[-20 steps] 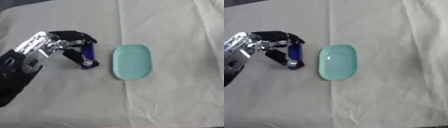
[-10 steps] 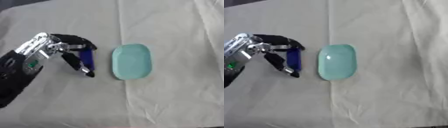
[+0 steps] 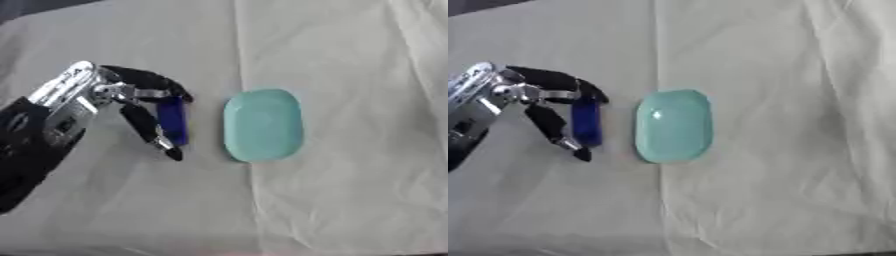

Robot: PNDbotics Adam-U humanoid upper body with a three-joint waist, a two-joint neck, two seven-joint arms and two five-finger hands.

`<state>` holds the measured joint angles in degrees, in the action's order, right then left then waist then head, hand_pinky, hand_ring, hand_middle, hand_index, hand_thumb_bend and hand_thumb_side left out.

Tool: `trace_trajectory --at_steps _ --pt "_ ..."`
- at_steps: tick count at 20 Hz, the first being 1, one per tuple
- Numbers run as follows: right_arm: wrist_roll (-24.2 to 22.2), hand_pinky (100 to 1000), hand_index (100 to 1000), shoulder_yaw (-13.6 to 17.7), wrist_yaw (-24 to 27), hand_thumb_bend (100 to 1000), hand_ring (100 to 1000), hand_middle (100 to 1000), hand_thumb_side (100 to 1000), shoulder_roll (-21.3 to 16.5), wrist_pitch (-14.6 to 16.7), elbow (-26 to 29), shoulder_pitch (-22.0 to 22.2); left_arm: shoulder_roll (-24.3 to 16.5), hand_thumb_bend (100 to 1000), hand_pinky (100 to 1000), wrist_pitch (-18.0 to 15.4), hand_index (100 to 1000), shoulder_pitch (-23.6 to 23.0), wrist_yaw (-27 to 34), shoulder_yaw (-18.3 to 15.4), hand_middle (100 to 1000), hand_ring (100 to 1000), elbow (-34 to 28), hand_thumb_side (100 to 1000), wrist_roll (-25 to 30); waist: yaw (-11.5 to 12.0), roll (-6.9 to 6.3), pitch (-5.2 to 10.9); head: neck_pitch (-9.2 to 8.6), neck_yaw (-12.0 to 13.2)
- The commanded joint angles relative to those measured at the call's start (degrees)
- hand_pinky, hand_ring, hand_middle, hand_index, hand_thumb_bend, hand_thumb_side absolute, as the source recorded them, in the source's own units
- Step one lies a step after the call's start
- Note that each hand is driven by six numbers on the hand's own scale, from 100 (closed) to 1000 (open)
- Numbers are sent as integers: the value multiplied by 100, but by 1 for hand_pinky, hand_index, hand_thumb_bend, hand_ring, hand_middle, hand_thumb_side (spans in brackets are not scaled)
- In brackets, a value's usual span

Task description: Pick up objects on the table and place them in the box.

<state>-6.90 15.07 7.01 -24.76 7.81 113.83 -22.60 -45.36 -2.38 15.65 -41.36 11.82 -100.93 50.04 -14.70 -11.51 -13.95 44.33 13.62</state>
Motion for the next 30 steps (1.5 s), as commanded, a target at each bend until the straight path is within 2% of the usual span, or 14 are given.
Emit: trace_trajectory --at_steps 1,6,9,13,17,19,20,21,22,23,24,25,26,30 --pt "-39 858 914 -4 28 100 915 989 465 -167 7 76 -102 -102 748 773 -26 1000 -49 -20 4 933 900 -44 770 76 -14 41 45 -21 4" --pt "-46 857 912 -9 40 100 913 988 465 -169 18 76 -118 -77 778 725 -28 1000 -130 -166 -3 911 874 -201 716 -125 -19 28 51 -21 -8" --pt "-47 856 911 -11 41 100 912 987 465 -165 26 76 -128 -66 824 677 62 983 -229 -658 10 874 837 -409 630 -772 -23 27 55 -21 -21" --pt "-44 854 910 -12 42 100 911 986 465 -151 34 76 -145 15 847 670 58 971 -357 -1159 164 863 827 -385 619 -1309 -38 32 49 -21 -15" --pt "-40 853 909 -13 43 100 910 986 465 -160 35 76 -154 125 766 627 37 937 -436 -1406 205 835 796 -331 584 -1658 -31 30 37 -21 -11" --pt "-35 852 908 -10 43 100 909 985 465 -162 40 76 -161 267 652 547 180 872 -503 -1509 149 780 733 -394 470 -2066 -26 30 28 -21 -14" --pt "-31 852 908 -6 42 100 909 985 465 -161 41 76 -162 364 463 466 304 799 -542 -1551 107 712 661 -441 350 -2353 -22 33 22 -21 -19" --pt "-29 852 908 -5 42 100 909 985 465 -160 41 76 -163 437 382 426 430 763 -585 -1584 93 672 618 -469 283 -2646 -22 35 18 -21 -20" --pt "-26 851 908 -1 42 100 908 984 465 -157 40 76 -159 520 165 214 593 604 -618 -1600 55 506 456 -498 130 -3003 -17 40 17 -21 -25" --pt "-25 851 908 0 43 100 908 984 465 -154 40 76 -159 569 178 245 731 630 -660 -1597 60 529 473 -504 133 -3349 -18 41 14 -21 -24" --pt "-25 850 908 1 44 100 908 984 465 -152 37 76 -155 617 215 100 841 363 -679 -1586 51 285 294 -518 100 -3706 -12 45 14 -21 -27" --pt "-26 850 907 1 45 100 907 983 461 -151 34 76 -153 649 219 100 923 320 -708 -1560 57 241 259 -516 100 -4066 -10 47 13 -21 -26" --pt "-30 849 907 1 46 100 907 983 465 -151 31 76 -151 668 294 100 969 254 -727 -1529 75 173 195 -489 100 -4347 -7 49 13 -21 -24" --pt "-39 847 905 -2 50 100 905 981 464 -150 23 76 -150 679 423 100 929 185 -738 -1486 138 100 100 -353 100 -4887 -5 55 14 -21 -16"
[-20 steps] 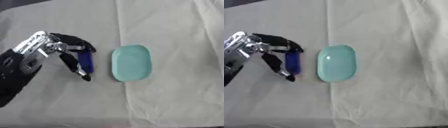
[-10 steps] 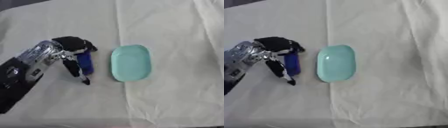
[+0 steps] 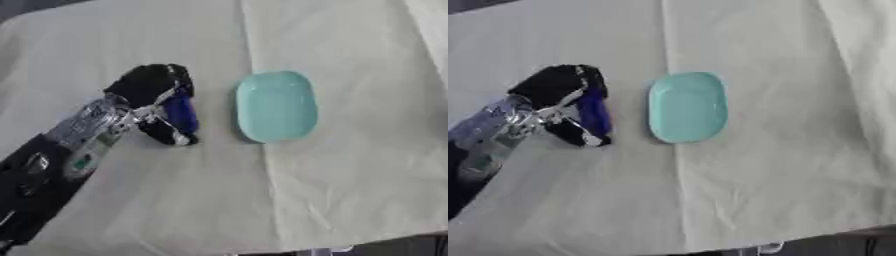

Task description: Pick up objects on the table and place them in the box.

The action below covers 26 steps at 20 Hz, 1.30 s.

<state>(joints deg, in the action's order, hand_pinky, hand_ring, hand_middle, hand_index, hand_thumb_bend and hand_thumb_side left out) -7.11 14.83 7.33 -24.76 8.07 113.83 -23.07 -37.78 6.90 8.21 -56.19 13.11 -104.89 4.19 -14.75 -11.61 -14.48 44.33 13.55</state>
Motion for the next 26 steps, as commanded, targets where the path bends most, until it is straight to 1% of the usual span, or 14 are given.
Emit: trace_trajectory --at_steps 1,5,8,11,14,15,16,17,18,19,21,23,26 --pt "-20 847 905 21 20 100 905 981 464 -149 -4 76 -103 -80 423 100 -26 185 11 -1 16 100 100 56 100 -366 0 65 67 -21 -8" --pt "-29 846 905 18 26 100 904 981 463 -149 -15 76 -96 -129 429 100 -108 189 46 31 16 100 100 72 100 -488 -1 63 72 -21 -4" --pt "-36 846 903 15 32 100 904 981 463 -150 -27 76 -83 -203 434 100 -106 188 92 85 -30 100 100 23 100 -501 -4 60 85 -21 -9" --pt "-44 846 903 14 37 100 904 981 463 -152 -45 73 -64 -318 430 100 -23 187 173 227 -131 100 100 -109 100 -527 0 60 107 -21 -7" --pt "-54 846 903 10 44 100 905 982 462 -151 -58 61 -45 -435 390 100 101 185 288 457 -246 100 100 -275 100 -547 -2 63 133 -21 -15" --pt "-58 846 903 10 47 100 905 982 462 -149 -61 54 -40 -468 370 100 150 184 335 581 -285 100 100 -338 100 -563 -4 65 142 -21 -18" --pt "-61 846 903 10 49 100 905 982 463 -147 -62 48 -36 -493 317 100 197 180 370 721 -315 100 100 -396 100 -577 -6 68 150 -21 -20" --pt "-62 846 903 13 52 100 905 982 463 -142 -65 40 -29 -521 327 100 258 181 420 951 -350 100 100 -479 100 -607 -9 72 160 -21 -23" --pt "-64 846 903 13 54 100 906 983 463 -137 -66 32 -23 -553 190 100 312 173 468 1185 -381 100 100 -564 100 -635 -11 77 173 -21 -23" --pt "-69 847 904 12 58 100 906 983 463 -132 -71 20 -9 -605 140 100 382 171 549 1543 -426 100 100 -695 100 -680 -10 84 193 -21 -24" --pt "-79 847 904 12 65 100 907 983 463 -130 -78 -7 19 -769 115 100 485 170 707 2222 -511 100 100 -893 100 -757 2 89 233 -21 -26" --pt "-93 847 904 7 72 100 907 984 463 -136 -82 -31 55 -985 138 100 462 171 929 2725 -589 100 100 -952 100 -830 22 87 285 -21 -30" --pt "-122 847 904 -12 80 100 906 984 465 -132 -84 -44 79 -1254 177 100 372 173 1224 3098 -643 100 100 -968 100 -850 26 81 354 -21 -55"
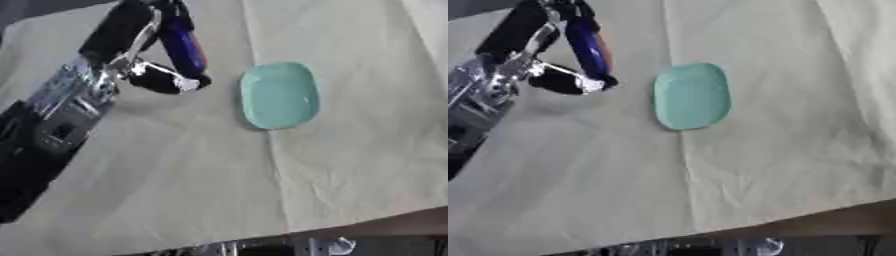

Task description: Pick up objects on the table and place them in the box.

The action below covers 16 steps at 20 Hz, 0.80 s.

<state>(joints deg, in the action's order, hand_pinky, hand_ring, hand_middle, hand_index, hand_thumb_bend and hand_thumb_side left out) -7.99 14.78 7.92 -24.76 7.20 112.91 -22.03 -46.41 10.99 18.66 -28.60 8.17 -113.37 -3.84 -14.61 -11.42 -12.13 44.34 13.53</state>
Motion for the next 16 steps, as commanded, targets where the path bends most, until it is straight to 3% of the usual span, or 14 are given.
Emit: trace_trajectory --at_steps 1,7,8,16 --pt "-44 846 904 -18 24 100 906 984 466 -123 0 48 -27 -453 181 100 -82 173 269 403 -143 100 100 -121 100 -33 1 61 140 -22 -68" --pt "-114 847 905 -102 64 100 906 984 464 -32 -28 56 -93 -438 195 100 -342 175 724 570 27 100 100 -122 100 113 -133 64 202 -22 -183" --pt "-135 847 905 -123 78 100 907 984 469 -14 -33 56 -112 -393 151 100 -364 175 803 582 72 100 100 -122 100 150 -162 64 205 -22 -196" --pt "-318 846 905 -303 173 100 906 984 471 117 -57 77 -351 41 116 100 -330 179 1329 493 393 100 100 -122 100 464 -448 18 160 -22 -196"
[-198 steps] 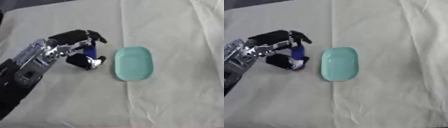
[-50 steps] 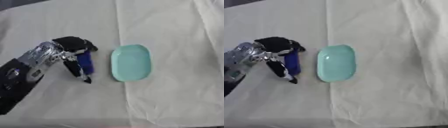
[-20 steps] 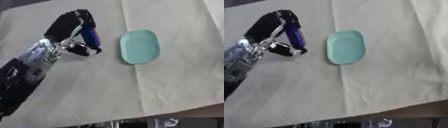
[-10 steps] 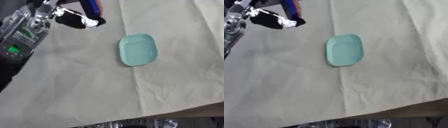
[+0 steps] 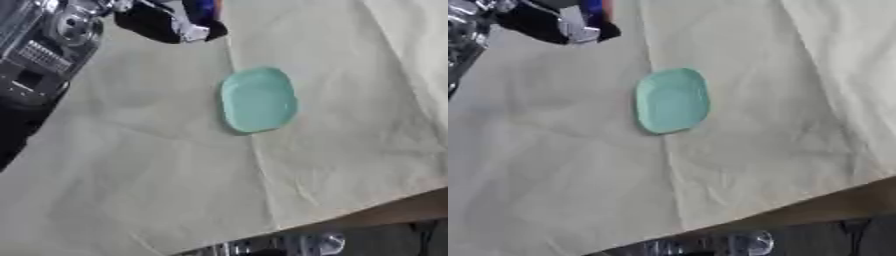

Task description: Pick up objects on the table and place them in the box.

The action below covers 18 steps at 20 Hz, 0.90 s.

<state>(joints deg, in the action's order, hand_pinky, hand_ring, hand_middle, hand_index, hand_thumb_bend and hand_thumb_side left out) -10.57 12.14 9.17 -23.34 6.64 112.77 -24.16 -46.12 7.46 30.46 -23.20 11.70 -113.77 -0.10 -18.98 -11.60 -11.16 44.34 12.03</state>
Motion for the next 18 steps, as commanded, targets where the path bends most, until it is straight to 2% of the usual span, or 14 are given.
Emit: trace_trajectory --at_steps 1,6,12,18 --pt "-76 846 905 -56 57 100 906 984 472 -7 -1 100 -175 65 118 100 40 182 193 -91 81 100 100 -82 100 128 -55 27 48 -22 -33" --pt "-147 845 905 -137 95 100 905 984 473 76 -15 151 -347 317 100 100 131 183 270 -272 285 100 100 -82 100 286 -247 -25 -38 -22 82" --pt "-175 845 904 -172 121 100 905 984 476 145 10 182 -532 462 100 100 131 185 77 -494 455 100 100 -8 100 381 -445 -89 -168 -22 294" --pt "-181 845 905 -175 128 100 906 984 475 155 30 182 -603 530 100 100 14 187 -71 -675 582 100 100 267 100 380 -515 -115 -236 -22 445"
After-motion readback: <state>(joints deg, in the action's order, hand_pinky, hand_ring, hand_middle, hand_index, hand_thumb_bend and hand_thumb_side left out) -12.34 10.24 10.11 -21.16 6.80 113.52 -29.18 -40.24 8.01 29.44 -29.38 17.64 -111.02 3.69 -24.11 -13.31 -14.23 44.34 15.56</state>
